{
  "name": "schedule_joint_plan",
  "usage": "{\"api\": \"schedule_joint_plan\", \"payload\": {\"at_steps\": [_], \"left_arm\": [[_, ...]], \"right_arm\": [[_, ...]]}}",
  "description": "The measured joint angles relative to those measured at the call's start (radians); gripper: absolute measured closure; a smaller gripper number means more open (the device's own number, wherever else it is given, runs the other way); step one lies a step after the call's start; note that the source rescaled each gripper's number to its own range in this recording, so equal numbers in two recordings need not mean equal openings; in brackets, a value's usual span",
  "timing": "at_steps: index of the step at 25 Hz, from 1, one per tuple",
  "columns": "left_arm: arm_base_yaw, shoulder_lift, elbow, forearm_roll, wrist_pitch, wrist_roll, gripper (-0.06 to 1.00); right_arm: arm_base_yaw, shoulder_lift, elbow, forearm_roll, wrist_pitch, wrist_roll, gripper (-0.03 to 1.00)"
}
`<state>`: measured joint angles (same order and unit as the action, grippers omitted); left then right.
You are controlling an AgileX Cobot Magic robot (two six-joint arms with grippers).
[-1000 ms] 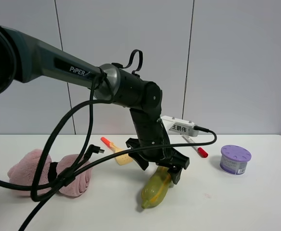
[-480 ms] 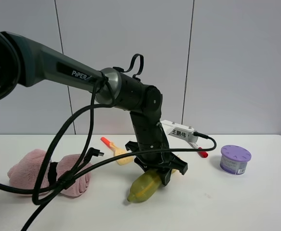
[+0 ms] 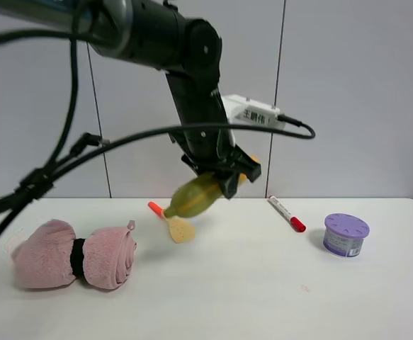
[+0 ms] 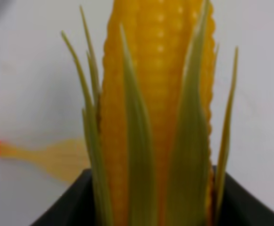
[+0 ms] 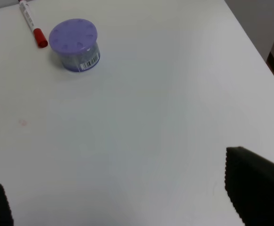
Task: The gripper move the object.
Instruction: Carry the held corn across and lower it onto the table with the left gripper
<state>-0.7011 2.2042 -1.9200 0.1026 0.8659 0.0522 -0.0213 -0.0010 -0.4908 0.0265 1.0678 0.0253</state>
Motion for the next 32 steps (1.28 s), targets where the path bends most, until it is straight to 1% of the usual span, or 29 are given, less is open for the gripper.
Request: {"api": "schedule_joint_plan", "payload": {"at_steps": [3, 5, 7, 9, 12, 13, 15, 18, 21, 24, 27, 29, 32], "left_arm": [[0.014, -0.083, 0.0, 0.083, 0.008, 0.028, 0.93], [0.027, -0.133, 0.0, 0.123, 0.008, 0.109, 0.93], [0.048, -0.17, 0.0, 0.14, 0.008, 0.232, 0.93], [0.076, -0.195, 0.0, 0.141, 0.01, 0.387, 0.93], [0.126, -0.219, 0.0, 0.142, 0.037, 0.593, 0.93], [0.144, -0.222, 0.0, 0.142, 0.049, 0.654, 0.93], [0.177, -0.226, 0.0, 0.142, 0.06, 0.743, 0.93], [0.232, -0.227, 0.0, 0.118, 0.06, 0.862, 0.93], [0.294, -0.227, 0.002, 0.072, 0.059, 1.021, 0.93], [0.356, -0.223, 0.002, 0.024, 0.058, 1.202, 0.93], [0.415, -0.189, 0.002, -0.013, 0.054, 1.354, 0.93], [0.449, -0.149, 0.003, -0.054, 0.039, 1.398, 0.93], [0.489, -0.082, 0.003, -0.109, -0.006, 1.418, 0.93]], "right_arm": [[0.0, 0.0, 0.0, 0.0, 0.0, 0.0, -0.03], [0.0, 0.0, 0.0, 0.0, 0.0, 0.0, -0.03], [0.0, 0.0, 0.0, 0.0, 0.0, 0.0, -0.03], [0.0, 0.0, 0.0, 0.0, 0.0, 0.0, -0.03], [0.0, 0.0, 0.0, 0.0, 0.0, 0.0, -0.03], [0.0, 0.0, 0.0, 0.0, 0.0, 0.0, -0.03], [0.0, 0.0, 0.0, 0.0, 0.0, 0.0, -0.03], [0.0, 0.0, 0.0, 0.0, 0.0, 0.0, -0.03], [0.0, 0.0, 0.0, 0.0, 0.0, 0.0, -0.03], [0.0, 0.0, 0.0, 0.0, 0.0, 0.0, -0.03], [0.0, 0.0, 0.0, 0.0, 0.0, 0.0, -0.03], [0.0, 0.0, 0.0, 0.0, 0.0, 0.0, -0.03], [0.0, 0.0, 0.0, 0.0, 0.0, 0.0, -0.03]]}}
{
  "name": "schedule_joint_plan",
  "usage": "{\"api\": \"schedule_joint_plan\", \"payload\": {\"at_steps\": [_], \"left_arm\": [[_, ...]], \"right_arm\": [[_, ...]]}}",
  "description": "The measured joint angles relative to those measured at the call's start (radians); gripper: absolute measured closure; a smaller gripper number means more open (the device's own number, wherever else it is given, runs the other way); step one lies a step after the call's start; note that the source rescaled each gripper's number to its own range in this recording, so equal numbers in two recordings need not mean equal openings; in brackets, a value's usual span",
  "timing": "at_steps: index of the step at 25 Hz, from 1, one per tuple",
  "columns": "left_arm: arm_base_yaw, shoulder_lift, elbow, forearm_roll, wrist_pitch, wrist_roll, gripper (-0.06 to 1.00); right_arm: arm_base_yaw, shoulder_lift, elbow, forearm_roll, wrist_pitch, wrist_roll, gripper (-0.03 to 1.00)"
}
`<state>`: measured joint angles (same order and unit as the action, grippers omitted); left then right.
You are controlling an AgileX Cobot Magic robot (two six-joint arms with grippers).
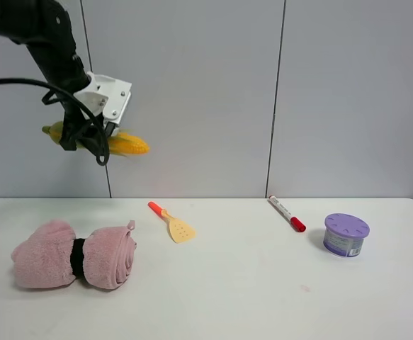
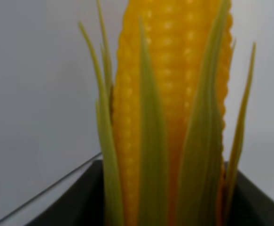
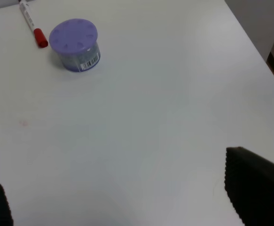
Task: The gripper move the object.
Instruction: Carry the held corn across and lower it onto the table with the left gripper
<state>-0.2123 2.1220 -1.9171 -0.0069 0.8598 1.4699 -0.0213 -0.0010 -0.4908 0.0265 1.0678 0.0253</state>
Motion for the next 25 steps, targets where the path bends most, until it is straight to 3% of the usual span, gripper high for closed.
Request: {"api": "schedule_joint_plan", "payload": {"at_steps": [6, 18, 25], "left_arm": [[0.037, 0.148, 0.0, -0.055, -0.109, 0.011, 0.93], [0.046, 0.307, 0.0, -0.046, -0.13, 0.082, 0.93], [0.046, 0.31, 0.0, -0.057, -0.156, 0.014, 0.93]], "right_arm": [[0.0, 0.0, 0.0, 0.0, 0.0, 0.0, -0.03], [0.0, 0.0, 0.0, 0.0, 0.0, 0.0, -0.03], [0.0, 0.0, 0.0, 0.0, 0.0, 0.0, -0.03]]}}
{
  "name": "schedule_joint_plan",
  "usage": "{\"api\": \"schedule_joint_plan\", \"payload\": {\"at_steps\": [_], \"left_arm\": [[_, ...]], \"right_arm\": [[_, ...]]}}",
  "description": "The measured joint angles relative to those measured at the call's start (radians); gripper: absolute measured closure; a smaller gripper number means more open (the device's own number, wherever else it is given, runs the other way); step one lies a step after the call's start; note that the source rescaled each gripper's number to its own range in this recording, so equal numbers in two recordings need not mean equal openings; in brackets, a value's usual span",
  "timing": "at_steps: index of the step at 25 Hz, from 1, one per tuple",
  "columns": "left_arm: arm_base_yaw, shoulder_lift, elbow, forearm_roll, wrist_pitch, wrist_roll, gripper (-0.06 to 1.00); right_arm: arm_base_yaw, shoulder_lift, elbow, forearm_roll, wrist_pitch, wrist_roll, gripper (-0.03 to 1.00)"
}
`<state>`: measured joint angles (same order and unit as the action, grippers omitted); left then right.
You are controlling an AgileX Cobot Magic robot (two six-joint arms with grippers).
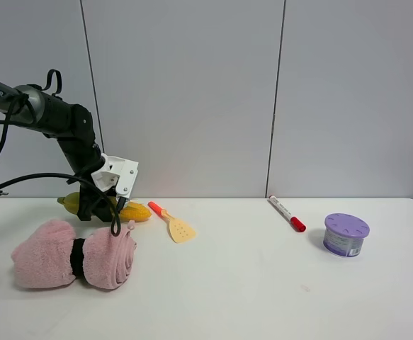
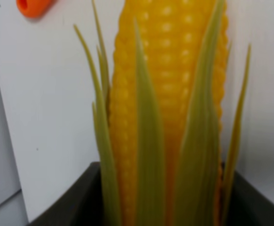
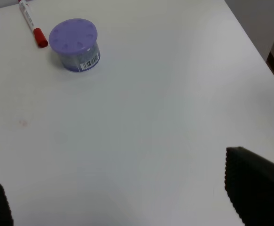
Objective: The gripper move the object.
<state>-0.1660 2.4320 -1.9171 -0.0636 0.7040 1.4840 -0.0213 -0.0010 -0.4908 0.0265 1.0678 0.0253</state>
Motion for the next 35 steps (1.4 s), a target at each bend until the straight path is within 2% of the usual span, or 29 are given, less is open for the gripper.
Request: {"api": "schedule_joint_plan", "payload": {"at_steps": [2, 5, 7, 11, 15, 19, 22, 25, 28, 31, 33, 35], "left_arm": [[-0.001, 0.0, 0.0, 0.0, 0.006, -0.029, 0.88], [-0.009, 0.0, 0.0, 0.003, 0.021, -0.066, 0.68], [-0.015, 0.0, 0.0, 0.005, 0.028, -0.08, 0.6], [-0.03, -0.017, 0.0, 0.016, 0.043, -0.087, 0.56], [-0.045, -0.101, 0.0, 0.064, 0.091, -0.1, 0.56], [-0.059, -0.273, 0.0, 0.1, 0.137, -0.192, 0.56], [-0.067, -0.439, -0.001, 0.128, 0.142, -0.346, 0.56], [-0.067, -0.597, -0.003, 0.135, 0.187, -0.607, 0.56], [-0.067, -0.73, -0.003, 0.18, 0.335, -0.931, 0.56], [-0.068, -0.843, 0.0, 0.285, 0.479, -1.205, 0.56], [-0.059, -0.924, 0.013, 0.354, 0.5, -1.324, 0.56], [-0.039, -1.002, 0.033, 0.385, 0.504, -1.392, 0.56]], "right_arm": [[0.0, 0.0, 0.0, 0.0, 0.0, 0.0, -0.03], [0.0, 0.0, 0.0, 0.0, 0.0, 0.0, -0.03], [0.0, 0.0, 0.0, 0.0, 0.0, 0.0, -0.03], [0.0, 0.0, 0.0, 0.0, 0.0, 0.0, -0.03], [0.0, 0.0, 0.0, 0.0, 0.0, 0.0, -0.03], [0.0, 0.0, 0.0, 0.0, 0.0, 0.0, -0.03], [0.0, 0.0, 0.0, 0.0, 0.0, 0.0, -0.03], [0.0, 0.0, 0.0, 0.0, 0.0, 0.0, -0.03], [0.0, 0.0, 0.0, 0.0, 0.0, 0.0, -0.03], [0.0, 0.0, 0.0, 0.0, 0.0, 0.0, -0.03], [0.0, 0.0, 0.0, 0.0, 0.0, 0.0, -0.03], [0.0, 0.0, 0.0, 0.0, 0.0, 0.0, -0.03]]}}
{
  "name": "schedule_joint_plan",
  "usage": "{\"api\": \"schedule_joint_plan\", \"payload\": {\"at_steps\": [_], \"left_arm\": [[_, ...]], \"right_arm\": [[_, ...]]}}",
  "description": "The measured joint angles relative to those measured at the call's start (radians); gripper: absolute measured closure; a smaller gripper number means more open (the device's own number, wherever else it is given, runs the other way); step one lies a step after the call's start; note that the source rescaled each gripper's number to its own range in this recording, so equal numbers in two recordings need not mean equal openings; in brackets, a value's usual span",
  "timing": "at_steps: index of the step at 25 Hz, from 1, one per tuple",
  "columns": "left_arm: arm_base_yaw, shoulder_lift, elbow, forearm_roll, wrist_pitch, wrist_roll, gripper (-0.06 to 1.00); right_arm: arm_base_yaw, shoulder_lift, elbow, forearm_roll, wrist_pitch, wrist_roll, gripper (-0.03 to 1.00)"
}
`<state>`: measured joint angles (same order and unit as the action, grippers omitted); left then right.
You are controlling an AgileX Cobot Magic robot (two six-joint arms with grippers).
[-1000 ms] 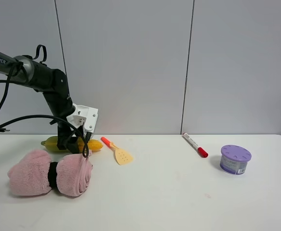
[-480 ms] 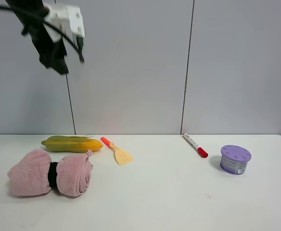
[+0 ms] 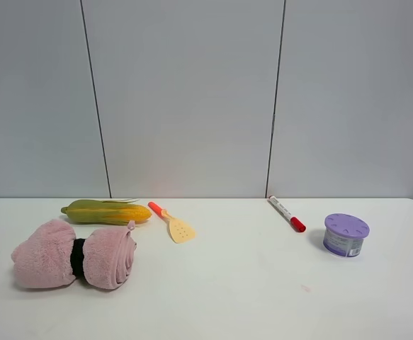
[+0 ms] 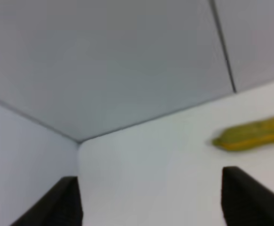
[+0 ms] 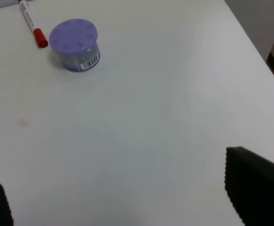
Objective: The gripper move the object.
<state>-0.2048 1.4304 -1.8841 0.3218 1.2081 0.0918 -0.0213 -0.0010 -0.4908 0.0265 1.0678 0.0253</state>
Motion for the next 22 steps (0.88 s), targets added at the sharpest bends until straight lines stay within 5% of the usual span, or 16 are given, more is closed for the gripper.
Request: {"api": "schedule_joint_plan", "payload": {"at_steps": [3, 11, 18, 22], "left_arm": [[0.037, -0.134, 0.068, 0.007, 0.001, -0.027, 0.55], [0.158, -0.518, 0.407, 0.007, 0.005, -0.107, 0.33], [0.194, -0.812, 0.707, -0.024, 0.006, -0.203, 0.31], [0.195, -0.942, 0.879, -0.109, 0.008, -0.245, 0.31]], "right_arm": [[0.0, 0.0, 0.0, 0.0, 0.0, 0.0, -0.03], [0.0, 0.0, 0.0, 0.0, 0.0, 0.0, -0.03], [0.0, 0.0, 0.0, 0.0, 0.0, 0.0, -0.03], [0.0, 0.0, 0.0, 0.0, 0.0, 0.0, -0.03]]}}
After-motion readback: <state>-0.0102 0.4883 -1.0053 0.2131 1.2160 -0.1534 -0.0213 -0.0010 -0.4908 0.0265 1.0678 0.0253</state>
